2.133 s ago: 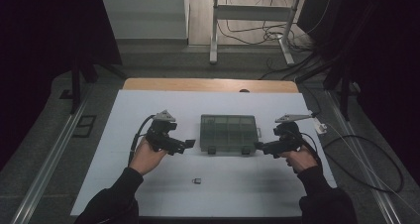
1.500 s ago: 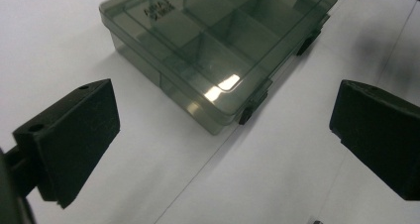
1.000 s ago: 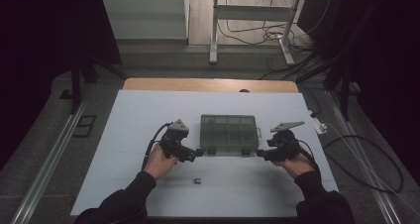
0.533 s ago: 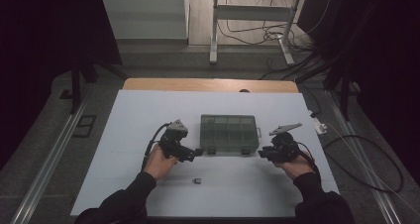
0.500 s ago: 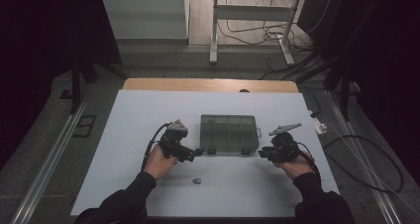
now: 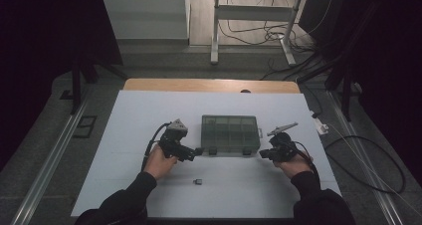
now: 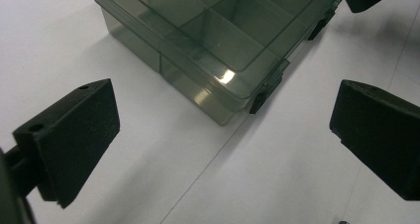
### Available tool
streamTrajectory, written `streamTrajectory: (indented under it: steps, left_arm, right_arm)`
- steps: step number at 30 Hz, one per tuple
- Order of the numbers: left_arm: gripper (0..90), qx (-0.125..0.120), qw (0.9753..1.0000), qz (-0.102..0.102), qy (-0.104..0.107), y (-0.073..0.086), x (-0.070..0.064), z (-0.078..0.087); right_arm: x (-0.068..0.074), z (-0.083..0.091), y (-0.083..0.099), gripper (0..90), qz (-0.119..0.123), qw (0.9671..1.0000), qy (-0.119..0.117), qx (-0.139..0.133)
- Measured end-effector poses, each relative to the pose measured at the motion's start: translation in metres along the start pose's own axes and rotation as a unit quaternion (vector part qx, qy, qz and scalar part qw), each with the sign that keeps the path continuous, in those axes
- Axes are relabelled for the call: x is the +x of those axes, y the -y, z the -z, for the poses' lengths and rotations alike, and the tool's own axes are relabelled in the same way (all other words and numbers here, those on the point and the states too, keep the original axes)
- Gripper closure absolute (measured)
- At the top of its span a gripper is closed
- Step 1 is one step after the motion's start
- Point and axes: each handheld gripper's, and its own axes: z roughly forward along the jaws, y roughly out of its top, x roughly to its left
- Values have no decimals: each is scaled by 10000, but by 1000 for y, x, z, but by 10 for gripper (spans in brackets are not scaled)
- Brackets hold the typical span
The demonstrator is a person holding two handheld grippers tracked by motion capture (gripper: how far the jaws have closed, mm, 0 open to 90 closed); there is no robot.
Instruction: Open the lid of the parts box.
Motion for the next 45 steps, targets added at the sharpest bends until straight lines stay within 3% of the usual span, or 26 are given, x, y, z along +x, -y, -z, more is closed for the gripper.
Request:
streamTrajectory:
  steps: [9, 16, 33, 41, 45]
  left_arm:
    - [0, 98, 9999, -104, 33, -1, -3, -6]
    - [0, 151, 9996, -214, 68, -2, -6, -11]
    - [0, 214, 9996, -157, -1, -2, -5, -11]
    - [0, 289, 9994, -198, -22, -2, -5, -11]
    - [0, 358, 9993, -108, 9, -2, -6, -12]
  right_arm:
    - [-3, -14, 1, 887, 71, 9998, 115, 143]
    - [-2, -17, 0, 886, 111, 9998, 148, 83]
    - [-2, -8, -1, 886, 83, 9997, 190, -150]
    - [-3, 1, -1, 886, -55, 9994, 239, -256]
    - [-5, 3, 0, 886, -118, 9992, 192, -338]
